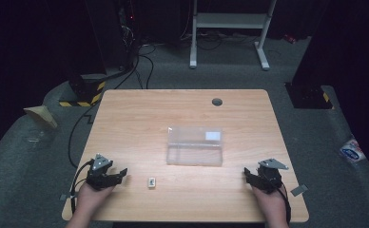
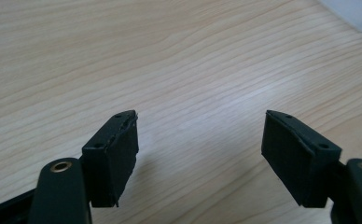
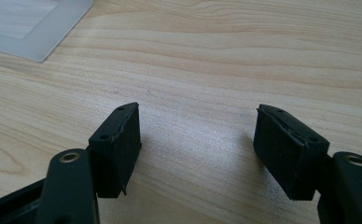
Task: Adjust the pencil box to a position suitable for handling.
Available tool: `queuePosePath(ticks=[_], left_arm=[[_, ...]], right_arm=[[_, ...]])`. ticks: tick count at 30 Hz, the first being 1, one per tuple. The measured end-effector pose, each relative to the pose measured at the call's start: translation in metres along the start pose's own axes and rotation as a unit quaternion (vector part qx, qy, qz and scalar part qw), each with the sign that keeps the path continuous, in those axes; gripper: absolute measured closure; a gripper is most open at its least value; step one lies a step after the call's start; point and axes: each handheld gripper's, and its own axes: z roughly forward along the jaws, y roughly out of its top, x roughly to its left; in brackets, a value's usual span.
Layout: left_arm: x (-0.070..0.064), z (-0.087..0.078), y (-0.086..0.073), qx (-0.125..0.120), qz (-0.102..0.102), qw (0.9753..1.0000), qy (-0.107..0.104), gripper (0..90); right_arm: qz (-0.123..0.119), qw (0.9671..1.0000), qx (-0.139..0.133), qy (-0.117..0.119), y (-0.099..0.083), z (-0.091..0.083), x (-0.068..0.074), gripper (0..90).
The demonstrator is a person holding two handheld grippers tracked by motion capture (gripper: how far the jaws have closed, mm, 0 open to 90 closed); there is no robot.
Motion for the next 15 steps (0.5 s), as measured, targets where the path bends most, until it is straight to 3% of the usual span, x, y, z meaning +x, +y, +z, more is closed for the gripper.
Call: queuePosePath(ticks=[10, 15], left_arm=[[-0.033, -0.003, 0.009, -0.014, 0.022, 0.9988, -0.041, 31.7], [-0.057, -0.001, 0.013, -0.016, 0.046, 0.9967, -0.065, 33.7]], right_arm=[[0.002, 1.0000, 0.000, -0.001, 0.001, 0.001, 0.001, 31.6], [0.003, 1.0000, 0.000, 0.000, 0.001, 0.001, 0.001, 31.7]])
